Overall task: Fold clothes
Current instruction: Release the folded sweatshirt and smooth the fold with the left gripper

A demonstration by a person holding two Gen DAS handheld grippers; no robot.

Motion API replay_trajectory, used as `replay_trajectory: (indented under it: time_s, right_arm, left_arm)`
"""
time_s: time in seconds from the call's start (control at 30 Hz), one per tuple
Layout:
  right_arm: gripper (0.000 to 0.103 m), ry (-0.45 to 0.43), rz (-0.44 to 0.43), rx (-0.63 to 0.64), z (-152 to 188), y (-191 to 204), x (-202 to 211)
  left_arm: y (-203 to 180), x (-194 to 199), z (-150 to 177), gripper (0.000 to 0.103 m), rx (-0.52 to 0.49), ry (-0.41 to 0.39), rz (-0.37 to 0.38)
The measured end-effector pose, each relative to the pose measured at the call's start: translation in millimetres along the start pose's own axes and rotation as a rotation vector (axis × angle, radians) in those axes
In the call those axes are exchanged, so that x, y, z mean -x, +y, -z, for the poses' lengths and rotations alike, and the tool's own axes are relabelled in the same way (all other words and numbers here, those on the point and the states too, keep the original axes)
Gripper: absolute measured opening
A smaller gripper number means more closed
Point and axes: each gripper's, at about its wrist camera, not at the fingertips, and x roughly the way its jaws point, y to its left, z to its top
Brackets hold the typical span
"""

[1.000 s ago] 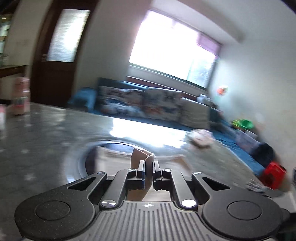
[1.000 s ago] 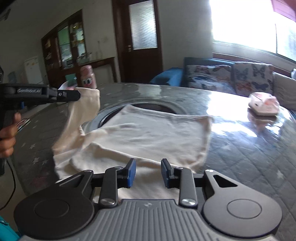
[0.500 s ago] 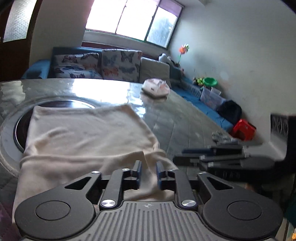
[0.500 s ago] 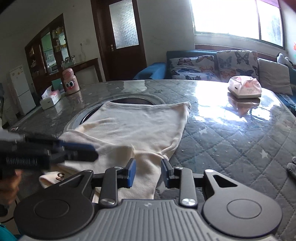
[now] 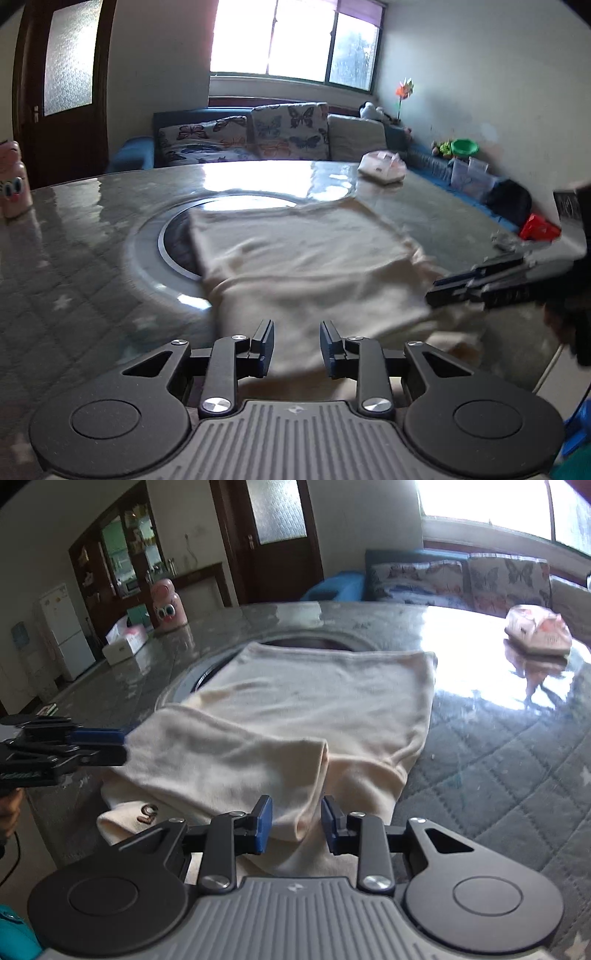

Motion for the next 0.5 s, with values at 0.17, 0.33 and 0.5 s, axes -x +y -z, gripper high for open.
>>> replay_trajectory:
  time_s: [0.17,0.33,0.5]
  right_arm:
    - [0.019,0.029,0.006,0.008,0,4,-3]
    - [0.006,0.029,0.023,-0.001,-3,4,-2]
    - [0.011,0.040,0.024,-0.011,-5,3,-4]
  left_arm:
    - [-4,3,11,0.030,-0.106,0.004,0.017]
    - [-2,1,15,0.033,-0.094,-0.006,-0.023]
    - [7,6,21,0.045,-0.089,-0.015,-0.052]
